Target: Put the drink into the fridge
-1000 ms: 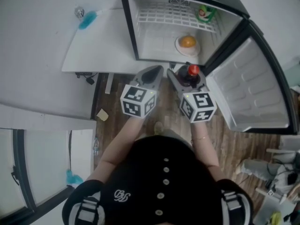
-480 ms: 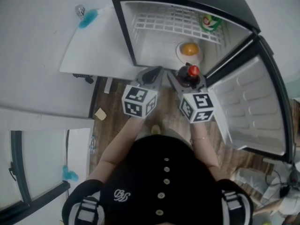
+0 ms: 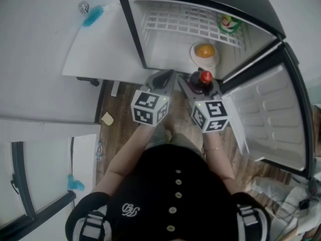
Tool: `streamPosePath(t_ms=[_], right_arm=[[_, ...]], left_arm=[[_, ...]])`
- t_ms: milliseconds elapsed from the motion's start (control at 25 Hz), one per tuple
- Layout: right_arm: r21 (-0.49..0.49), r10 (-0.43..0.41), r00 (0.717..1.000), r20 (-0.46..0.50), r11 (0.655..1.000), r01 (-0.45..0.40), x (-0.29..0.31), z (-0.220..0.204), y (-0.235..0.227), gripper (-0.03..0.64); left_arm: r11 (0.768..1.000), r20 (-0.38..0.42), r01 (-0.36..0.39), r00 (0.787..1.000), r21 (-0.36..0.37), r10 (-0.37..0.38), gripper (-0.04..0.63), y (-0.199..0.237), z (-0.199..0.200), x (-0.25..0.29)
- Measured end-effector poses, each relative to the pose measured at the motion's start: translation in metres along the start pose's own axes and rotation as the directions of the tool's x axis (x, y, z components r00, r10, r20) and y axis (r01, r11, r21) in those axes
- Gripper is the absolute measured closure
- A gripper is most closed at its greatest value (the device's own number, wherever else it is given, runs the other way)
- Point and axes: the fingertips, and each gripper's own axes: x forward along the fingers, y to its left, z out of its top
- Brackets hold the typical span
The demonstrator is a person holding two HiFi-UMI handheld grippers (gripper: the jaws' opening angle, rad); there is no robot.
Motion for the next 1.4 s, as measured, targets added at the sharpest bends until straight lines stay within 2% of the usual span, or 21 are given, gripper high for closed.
streamPosePath(t_ms=[200,480,1000,1400], right_arm=[[0.003,-0.010,1.000,0.001,1.000,0.010,0.006,0.000,0.005,0.294],[-0.006,-0.032,0.999,-0.003,0.999,0.032,0.017,0.003,0.008,0.293],[-0.069,-0.018,0.999,-0.030,0.997,0.016,0.040,0.002,0.006,0.295],[-0.055,-0.039,0.999,-0.034,0.998,0.037,0.071,-0.019,-0.014,0.295]], left_arm=[[1.000,-0.015,0.014,1.000,-0.007,-0.014,0.588,0.007,-0.001,-0.002],[1.000,-0.042,0.023,0.999,0.021,-0.022,0.588,0.014,-0.003,-0.003],[1.000,-0.037,0.011,0.999,0.004,-0.011,0.588,0.038,-0.003,0.008],[0.999,-0.047,-0.020,0.999,-0.034,0.018,0.588,0.060,-0.026,0.019]])
